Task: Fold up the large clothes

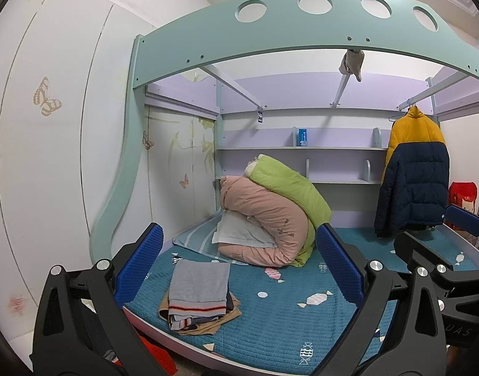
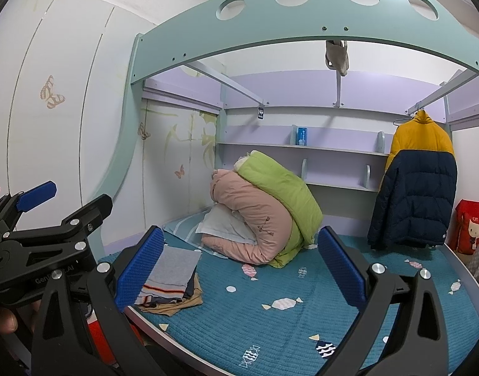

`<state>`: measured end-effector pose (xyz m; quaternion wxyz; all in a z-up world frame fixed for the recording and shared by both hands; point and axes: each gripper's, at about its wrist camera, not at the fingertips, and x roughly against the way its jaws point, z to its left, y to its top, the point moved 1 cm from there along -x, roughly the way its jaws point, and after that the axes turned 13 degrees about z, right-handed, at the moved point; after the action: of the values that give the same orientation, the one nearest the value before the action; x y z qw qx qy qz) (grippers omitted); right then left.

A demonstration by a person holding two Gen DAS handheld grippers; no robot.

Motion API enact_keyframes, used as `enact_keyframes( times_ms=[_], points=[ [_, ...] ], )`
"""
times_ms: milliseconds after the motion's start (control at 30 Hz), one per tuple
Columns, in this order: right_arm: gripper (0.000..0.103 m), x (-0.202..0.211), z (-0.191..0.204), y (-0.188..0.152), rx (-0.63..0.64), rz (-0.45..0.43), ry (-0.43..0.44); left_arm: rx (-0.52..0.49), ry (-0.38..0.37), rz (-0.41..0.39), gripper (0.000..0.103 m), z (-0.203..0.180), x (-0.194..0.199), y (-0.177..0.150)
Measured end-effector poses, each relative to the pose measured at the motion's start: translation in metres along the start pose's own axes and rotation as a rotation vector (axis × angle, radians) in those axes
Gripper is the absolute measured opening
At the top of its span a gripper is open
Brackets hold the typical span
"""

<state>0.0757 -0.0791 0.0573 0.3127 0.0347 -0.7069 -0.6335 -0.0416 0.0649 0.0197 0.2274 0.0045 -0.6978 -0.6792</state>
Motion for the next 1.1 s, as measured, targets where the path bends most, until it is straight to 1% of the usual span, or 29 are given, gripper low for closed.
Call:
enact_keyframes(
  times_ms=[333, 533, 733, 933, 1100],
  points=[
    [0.095, -0.011, 0.004, -0.001, -0.009, 0.017, -0.01, -0.006, 0.001, 0.008, 0.098, 0.008, -0.015, 0.002],
    [0.095, -0.028, 0.004, 0.001, -0.021, 0.029, 0.003, -0.013, 0.04, 0.012, 0.098, 0.012, -0.031, 0.003],
    [0.095, -0.048, -0.004, 0.0, -0.03, 0.049, 0.002, -0.018, 0.052, 0.034, 0.098, 0.009, -0.054, 0.003],
    [0.095, -0.075, -0.019, -0.005, -0.06, 0.077, 0.009, -0.043, 0.075, 0.056, 0.098, -0.005, -0.083, 0.001],
    [0.095, -0.106, -0.045, -0.016, -0.103, 0.119, 0.014, -0.102, 0.103, 0.08, 0.098, -0.032, -0.119, -0.006]
  ],
)
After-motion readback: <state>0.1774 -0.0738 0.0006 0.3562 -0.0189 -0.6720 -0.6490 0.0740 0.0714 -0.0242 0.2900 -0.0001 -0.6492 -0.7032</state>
